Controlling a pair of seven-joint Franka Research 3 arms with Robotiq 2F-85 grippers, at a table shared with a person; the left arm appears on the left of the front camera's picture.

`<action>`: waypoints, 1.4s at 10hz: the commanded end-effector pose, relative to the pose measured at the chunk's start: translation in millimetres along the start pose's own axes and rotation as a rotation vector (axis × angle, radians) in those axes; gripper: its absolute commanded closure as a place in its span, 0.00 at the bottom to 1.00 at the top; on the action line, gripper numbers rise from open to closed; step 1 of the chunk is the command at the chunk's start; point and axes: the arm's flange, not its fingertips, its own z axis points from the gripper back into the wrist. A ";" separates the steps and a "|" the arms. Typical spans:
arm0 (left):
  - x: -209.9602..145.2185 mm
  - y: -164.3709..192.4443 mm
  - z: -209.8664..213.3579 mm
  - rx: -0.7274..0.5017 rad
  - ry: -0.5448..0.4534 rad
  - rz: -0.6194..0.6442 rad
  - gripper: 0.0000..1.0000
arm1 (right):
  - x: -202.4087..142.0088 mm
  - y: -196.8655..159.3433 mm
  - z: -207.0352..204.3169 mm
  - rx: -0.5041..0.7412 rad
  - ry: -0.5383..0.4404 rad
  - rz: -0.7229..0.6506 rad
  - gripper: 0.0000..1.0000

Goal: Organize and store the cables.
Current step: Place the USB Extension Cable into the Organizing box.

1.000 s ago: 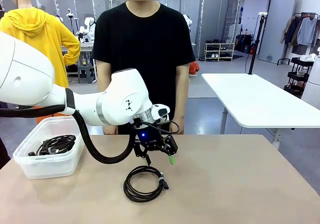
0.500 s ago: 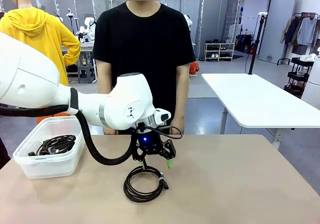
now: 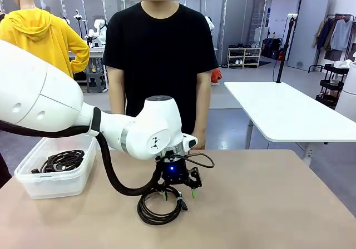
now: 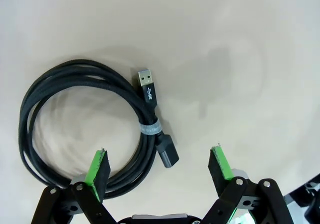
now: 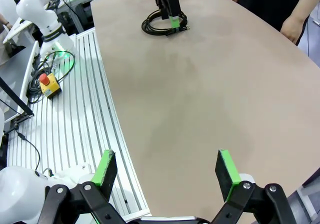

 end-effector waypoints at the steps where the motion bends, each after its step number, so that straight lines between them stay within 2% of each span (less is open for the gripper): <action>1: 0.7 -0.6 -9.3 0.022 -0.097 0.064 0.00 | 1.5 -0.3 0.7 -0.001 -0.013 -0.003 0.00; 2: 0.3 0.5 -13.8 0.021 -0.132 0.084 0.00 | 1.5 -0.3 0.7 -0.001 -0.013 -0.003 0.00; 4: 3.8 -0.5 -23.3 0.047 -0.126 0.093 0.00 | 1.5 -0.3 0.7 -0.001 -0.013 -0.003 0.00; 6: 4.8 -6.4 -25.7 0.080 -0.114 0.071 0.27 | 1.5 -0.3 0.7 -0.001 -0.013 -0.003 0.00; 7: 3.7 -5.9 -23.4 0.086 -0.107 0.081 0.65 | 1.5 -0.3 0.7 -0.001 -0.013 -0.003 0.00; 8: 3.1 -5.5 -20.5 0.098 -0.104 0.081 0.86 | 1.5 -0.3 0.7 -0.001 -0.013 -0.003 0.00; 9: 2.3 -6.6 -17.9 0.105 -0.082 0.082 1.00 | 1.5 -0.3 0.7 -0.001 -0.013 -0.003 0.00; 14: 3.3 -6.8 -13.1 0.127 -0.073 0.069 1.00 | 1.5 -0.3 0.7 -0.001 -0.013 -0.003 0.00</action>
